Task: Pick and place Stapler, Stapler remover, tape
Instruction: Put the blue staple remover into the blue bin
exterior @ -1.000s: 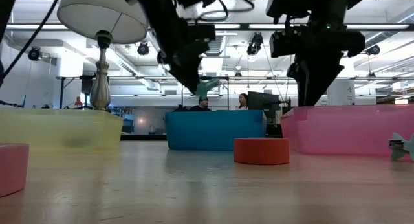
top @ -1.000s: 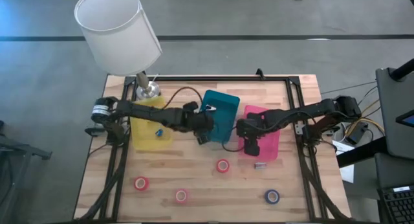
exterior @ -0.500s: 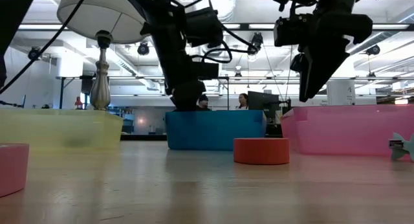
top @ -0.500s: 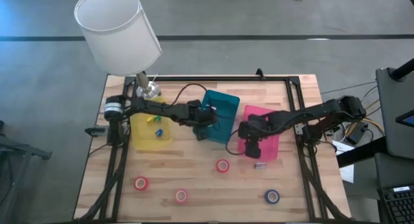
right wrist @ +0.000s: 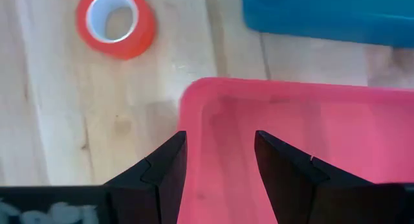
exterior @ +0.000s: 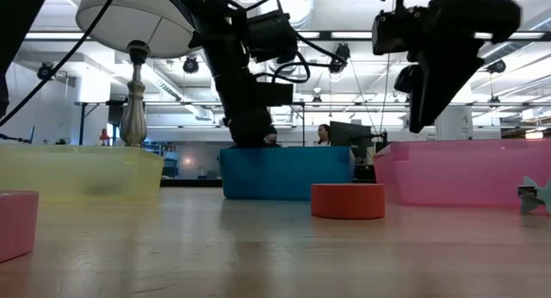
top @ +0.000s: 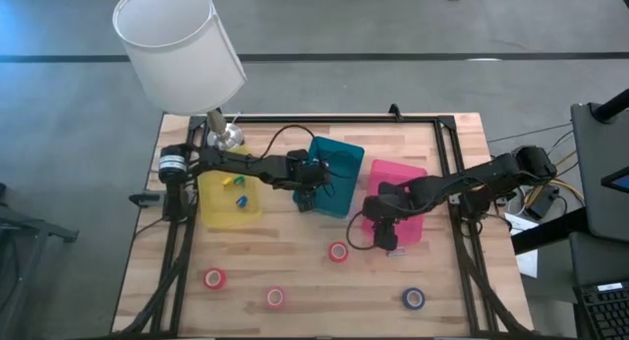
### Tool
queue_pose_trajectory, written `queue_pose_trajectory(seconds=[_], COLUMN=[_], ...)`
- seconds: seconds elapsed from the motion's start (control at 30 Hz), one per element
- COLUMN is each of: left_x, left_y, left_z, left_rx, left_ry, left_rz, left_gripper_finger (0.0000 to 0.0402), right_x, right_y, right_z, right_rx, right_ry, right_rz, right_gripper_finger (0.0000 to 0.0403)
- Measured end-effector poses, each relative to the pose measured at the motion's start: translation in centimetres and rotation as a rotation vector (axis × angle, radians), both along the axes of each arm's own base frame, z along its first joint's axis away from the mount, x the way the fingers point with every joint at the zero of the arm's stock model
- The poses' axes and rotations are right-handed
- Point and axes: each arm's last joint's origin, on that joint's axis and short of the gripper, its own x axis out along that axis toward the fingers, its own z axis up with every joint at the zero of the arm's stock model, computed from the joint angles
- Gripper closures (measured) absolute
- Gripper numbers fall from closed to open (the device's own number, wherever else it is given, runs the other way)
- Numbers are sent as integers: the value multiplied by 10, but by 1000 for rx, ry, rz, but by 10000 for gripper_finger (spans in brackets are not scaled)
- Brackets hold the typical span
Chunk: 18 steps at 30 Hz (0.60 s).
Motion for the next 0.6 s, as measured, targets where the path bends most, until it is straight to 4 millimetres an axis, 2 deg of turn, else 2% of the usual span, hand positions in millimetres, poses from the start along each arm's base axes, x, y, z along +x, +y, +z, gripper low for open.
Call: queue_pose_trajectory(seconds=[0.13, 0.4, 0.6], left_x=[6, 22, 26], left_y=[0, -11, -22], left_z=[12, 44, 50], left_rx=[10, 13, -11], left_ry=[-34, -137, -155], left_rz=[-18, -88, -141], left_gripper_finger=[204, 206, 206], right_x=[-2, -10, -22], right_y=[12, 39, 55], right_z=[0, -1, -11], right_rx=[6, 79, 108], right_ry=[-3, -6, 35], right_rz=[30, -46, -93], right_gripper_finger=[227, 227, 227])
